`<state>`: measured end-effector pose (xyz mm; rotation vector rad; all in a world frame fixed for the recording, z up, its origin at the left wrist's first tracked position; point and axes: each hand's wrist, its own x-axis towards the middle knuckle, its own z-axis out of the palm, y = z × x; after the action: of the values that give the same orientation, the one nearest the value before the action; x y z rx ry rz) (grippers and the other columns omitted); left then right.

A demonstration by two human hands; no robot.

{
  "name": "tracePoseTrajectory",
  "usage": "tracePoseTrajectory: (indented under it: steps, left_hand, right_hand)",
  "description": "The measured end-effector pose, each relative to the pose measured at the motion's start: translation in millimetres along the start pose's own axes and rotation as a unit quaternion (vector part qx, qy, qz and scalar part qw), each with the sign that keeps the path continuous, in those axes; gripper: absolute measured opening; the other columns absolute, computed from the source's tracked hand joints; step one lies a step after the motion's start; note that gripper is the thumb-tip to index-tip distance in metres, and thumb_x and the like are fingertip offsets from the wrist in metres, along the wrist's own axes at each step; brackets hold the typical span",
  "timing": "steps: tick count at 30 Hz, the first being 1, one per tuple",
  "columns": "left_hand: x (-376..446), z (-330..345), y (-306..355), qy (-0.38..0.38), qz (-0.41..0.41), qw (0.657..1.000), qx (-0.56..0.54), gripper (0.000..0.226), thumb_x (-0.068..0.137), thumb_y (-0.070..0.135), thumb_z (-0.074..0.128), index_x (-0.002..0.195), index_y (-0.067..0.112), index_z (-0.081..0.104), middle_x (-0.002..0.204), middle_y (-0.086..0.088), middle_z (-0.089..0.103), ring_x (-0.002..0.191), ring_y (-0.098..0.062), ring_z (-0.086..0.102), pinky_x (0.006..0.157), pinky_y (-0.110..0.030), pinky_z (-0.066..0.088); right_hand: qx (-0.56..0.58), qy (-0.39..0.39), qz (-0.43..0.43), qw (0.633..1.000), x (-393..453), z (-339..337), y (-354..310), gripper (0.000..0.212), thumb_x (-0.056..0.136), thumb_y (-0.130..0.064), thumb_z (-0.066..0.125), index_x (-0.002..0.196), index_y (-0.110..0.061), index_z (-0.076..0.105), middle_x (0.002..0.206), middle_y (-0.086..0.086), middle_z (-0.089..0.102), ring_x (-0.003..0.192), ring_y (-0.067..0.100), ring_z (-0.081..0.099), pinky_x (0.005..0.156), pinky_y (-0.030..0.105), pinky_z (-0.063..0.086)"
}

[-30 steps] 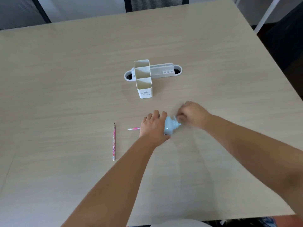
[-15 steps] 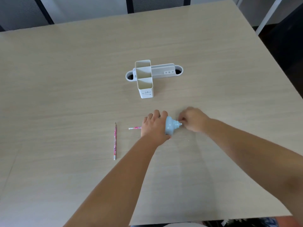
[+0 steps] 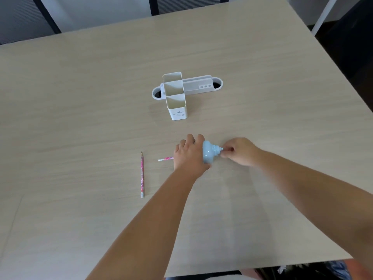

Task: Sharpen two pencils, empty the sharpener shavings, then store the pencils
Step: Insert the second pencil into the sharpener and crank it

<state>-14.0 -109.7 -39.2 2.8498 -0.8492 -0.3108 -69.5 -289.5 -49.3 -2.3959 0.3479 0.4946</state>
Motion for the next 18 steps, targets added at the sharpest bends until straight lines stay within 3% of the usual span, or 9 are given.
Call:
tracePoseTrajectory:
  steps: [4,8,11,13,15,18]
  left_hand:
    - [2,-1,0,-0.004,0.001,1.000,0.000,0.076,0.061,0.041,0.081,0.122,0.020,0.040,0.113,-0.003,0.046,0.099,-0.026,0.050,0.088,-0.035,0.038]
    - [2,-2,-2,-0.006,-0.001,1.000,0.001,0.076,0.061,0.043,0.081,0.122,0.022,0.040,0.113,-0.003,0.046,0.099,-0.026,0.050,0.087,-0.035,0.038]
    - [3,-1,-1,-0.004,0.008,1.000,0.010,0.076,0.061,0.043,0.081,0.121,0.023,0.041,0.113,-0.003,0.046,0.099,-0.027,0.049,0.087,-0.036,0.038]
    - [3,-1,-1,-0.001,0.005,1.000,0.007,0.075,0.060,0.043,0.081,0.120,0.023,0.041,0.111,-0.002,0.046,0.098,-0.026,0.050,0.087,-0.035,0.038]
    - [2,-1,0,0.007,0.002,1.000,0.006,0.075,0.059,0.042,0.082,0.119,0.023,0.042,0.110,-0.002,0.046,0.097,-0.025,0.050,0.086,-0.035,0.038]
    - [2,1,0,0.005,0.003,1.000,0.005,0.074,0.059,0.041,0.082,0.120,0.023,0.042,0.111,-0.002,0.046,0.098,-0.026,0.050,0.087,-0.034,0.038]
  right_hand:
    - [0.057,-0.045,-0.028,0.997,-43,-5,-1,0.007,0.085,-0.027,0.064,0.079,-0.023,0.068,0.079,-0.004,0.065,0.072,0.010,0.056,0.067,0.023,0.042]
    - [0.114,0.042,-0.071,0.990,-26,-38,-21,0.005,0.084,-0.020,0.067,0.085,-0.017,0.070,0.073,-0.010,0.062,0.063,0.001,0.051,0.058,0.008,0.039]
    - [0.091,0.086,-0.050,0.991,6,-40,-22,0.011,0.085,-0.022,0.066,0.091,-0.014,0.072,0.081,-0.002,0.065,0.071,0.011,0.053,0.059,0.011,0.039]
    - [0.009,0.056,-0.031,0.998,20,-26,-16,0.014,0.086,-0.021,0.062,0.093,-0.014,0.073,0.089,0.002,0.069,0.084,0.017,0.058,0.067,0.021,0.039]
    - [-0.058,0.015,-0.029,0.998,16,-10,-9,0.014,0.085,-0.022,0.059,0.085,-0.017,0.072,0.082,-0.001,0.068,0.090,0.022,0.062,0.065,0.025,0.039]
    - [-0.065,-0.045,-0.064,0.995,-17,-5,-4,0.013,0.082,-0.026,0.063,0.078,-0.017,0.072,0.072,-0.006,0.065,0.073,0.014,0.060,0.056,0.015,0.035]
